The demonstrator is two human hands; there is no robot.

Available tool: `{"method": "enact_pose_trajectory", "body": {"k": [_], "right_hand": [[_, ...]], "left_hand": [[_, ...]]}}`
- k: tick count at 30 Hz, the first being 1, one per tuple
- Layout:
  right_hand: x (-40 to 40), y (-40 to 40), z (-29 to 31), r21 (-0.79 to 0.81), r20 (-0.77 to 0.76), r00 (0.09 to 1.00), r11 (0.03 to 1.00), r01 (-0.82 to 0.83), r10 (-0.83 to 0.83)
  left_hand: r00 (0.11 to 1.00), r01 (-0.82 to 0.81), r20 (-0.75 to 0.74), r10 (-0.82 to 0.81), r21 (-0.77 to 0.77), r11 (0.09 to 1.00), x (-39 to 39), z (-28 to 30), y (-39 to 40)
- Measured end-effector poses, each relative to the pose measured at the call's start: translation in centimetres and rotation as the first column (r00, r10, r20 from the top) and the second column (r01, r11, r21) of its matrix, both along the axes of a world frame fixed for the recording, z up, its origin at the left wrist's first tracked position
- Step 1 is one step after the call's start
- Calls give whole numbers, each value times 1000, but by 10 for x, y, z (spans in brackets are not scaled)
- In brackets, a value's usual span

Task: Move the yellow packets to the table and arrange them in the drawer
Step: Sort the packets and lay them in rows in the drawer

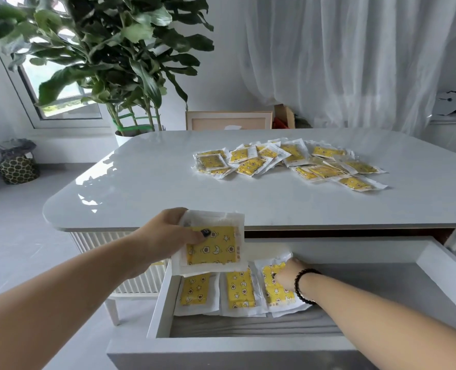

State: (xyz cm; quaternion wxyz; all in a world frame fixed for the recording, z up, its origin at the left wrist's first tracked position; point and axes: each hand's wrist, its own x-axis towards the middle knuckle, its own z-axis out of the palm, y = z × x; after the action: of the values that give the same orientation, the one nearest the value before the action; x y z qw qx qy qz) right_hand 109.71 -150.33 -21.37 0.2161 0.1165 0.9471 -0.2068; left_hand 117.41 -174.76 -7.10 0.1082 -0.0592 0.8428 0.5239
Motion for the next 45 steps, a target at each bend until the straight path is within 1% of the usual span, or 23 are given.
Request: {"method": "enact_pose_trajectory", "body": {"k": [2,4,6,8,9,10,11,12,13,15,16,18,20,23,25,28,30,35,37,39,41,43,45], "right_hand": [[6,0,-1,30,-49,999,999,9,-8],[14,3,9,126,-123,992,992,-15,31],[18,7,26,252,-145,979,962,-106,146],[24,7,54,289,-152,950,931,-222,273],[27,7,67,224,-207,932,941,-252,299],[31,7,78,82,-283,923,965,-248,261],[38,8,86,-125,-337,926,967,-220,167],[47,10,94,-332,-346,935,923,-196,75],[58,12,101,-510,-312,950,840,-185,20],[76,16,106,-712,-216,976,684,-161,5],[80,17,107,-731,-201,979,661,-169,29],[78,15,109,-714,-243,969,669,-206,39],[75,14,114,-714,-304,953,666,-216,-16],[75,19,118,-772,-293,952,608,-184,-84],[77,25,119,-793,-303,947,580,-187,-110],[76,34,121,-762,-376,910,618,-194,-177],[76,39,121,-763,-384,902,618,-191,-196],[78,44,115,-748,-329,930,646,-151,-164],[75,46,114,-708,-323,936,693,-140,-141],[72,48,118,-604,-368,928,775,-186,-64],[71,50,125,-463,-410,908,839,-287,85],[72,48,130,-314,-418,868,854,-416,269],[72,46,129,-234,-389,839,840,-490,381]], "left_hand": [[1000,21,1,-21,-8,1000,0,-1,4],[999,34,-4,-34,-23,999,0,-2,8],[1000,18,-19,-19,-33,999,0,-3,11],[1000,-1,-31,1,-22,1000,0,-4,14],[999,-2,-36,2,-10,1000,0,-3,16],[999,0,-38,1,8,1000,0,-3,17],[999,3,-38,-1,31,1000,0,-4,19],[999,8,-36,-6,61,998,0,-4,21],[999,18,-31,-16,92,996,0,-4,22],[998,56,-18,-53,158,986,1,-3,27],[997,73,-13,-72,193,979,2,-2,31],[996,93,-21,-91,246,965,5,-1,38],[995,101,-51,-90,267,958,7,1,46],[994,86,-86,-62,306,948,9,2,52],[997,62,-61,-42,373,926,11,2,57],[996,58,30,-79,447,892,14,-2,66],[989,101,58,-137,408,907,15,-6,69],[985,170,-19,-171,250,953,13,-13,72],[981,189,-67,-180,184,965,12,-14,74],[970,220,-122,-210,77,972,12,-14,73],[949,259,-168,-265,-61,964,12,-14,74],[929,289,-191,-317,-160,944,12,-15,76],[916,311,-202,-347,-190,931,13,-18,78]]}}
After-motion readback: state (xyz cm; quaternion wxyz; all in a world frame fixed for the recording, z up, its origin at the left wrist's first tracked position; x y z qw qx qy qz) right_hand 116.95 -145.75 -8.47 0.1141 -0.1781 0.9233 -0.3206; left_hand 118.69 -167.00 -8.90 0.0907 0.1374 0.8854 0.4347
